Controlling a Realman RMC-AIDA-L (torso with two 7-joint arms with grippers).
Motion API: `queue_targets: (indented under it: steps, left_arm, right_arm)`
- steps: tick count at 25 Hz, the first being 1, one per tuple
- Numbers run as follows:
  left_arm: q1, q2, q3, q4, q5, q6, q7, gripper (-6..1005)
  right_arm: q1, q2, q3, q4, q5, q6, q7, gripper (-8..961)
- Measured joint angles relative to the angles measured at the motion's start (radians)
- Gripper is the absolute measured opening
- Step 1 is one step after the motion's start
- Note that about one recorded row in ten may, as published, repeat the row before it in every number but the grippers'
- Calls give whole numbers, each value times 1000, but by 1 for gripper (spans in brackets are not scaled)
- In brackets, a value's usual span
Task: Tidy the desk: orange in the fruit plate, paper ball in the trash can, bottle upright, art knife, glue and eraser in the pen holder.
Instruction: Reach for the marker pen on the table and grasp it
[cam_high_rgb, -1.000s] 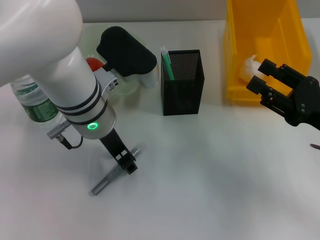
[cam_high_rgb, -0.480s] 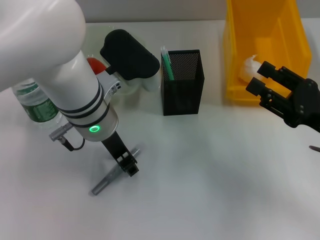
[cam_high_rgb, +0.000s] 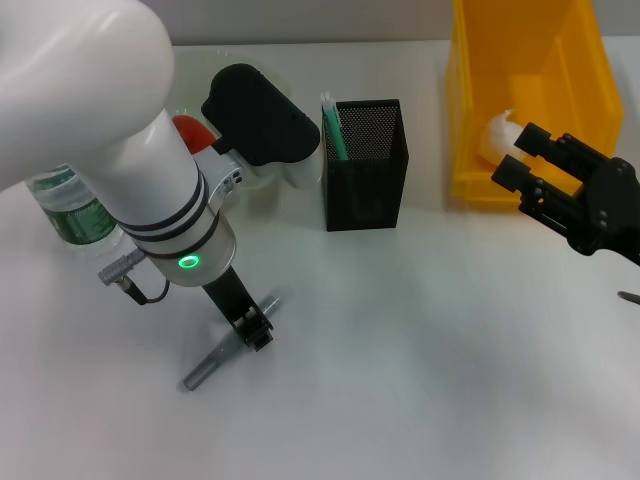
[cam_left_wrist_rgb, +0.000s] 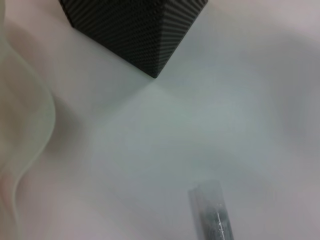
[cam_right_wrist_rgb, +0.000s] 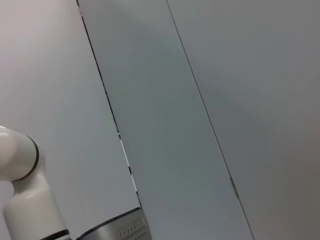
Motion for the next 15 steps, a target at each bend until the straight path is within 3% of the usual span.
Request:
queue_targets:
  steps: [15]
  left_arm:
    - [-7, 0, 15, -27, 3, -18, 11, 335]
  right_arm:
    - [2, 0, 0, 0, 2, 3, 0, 641]
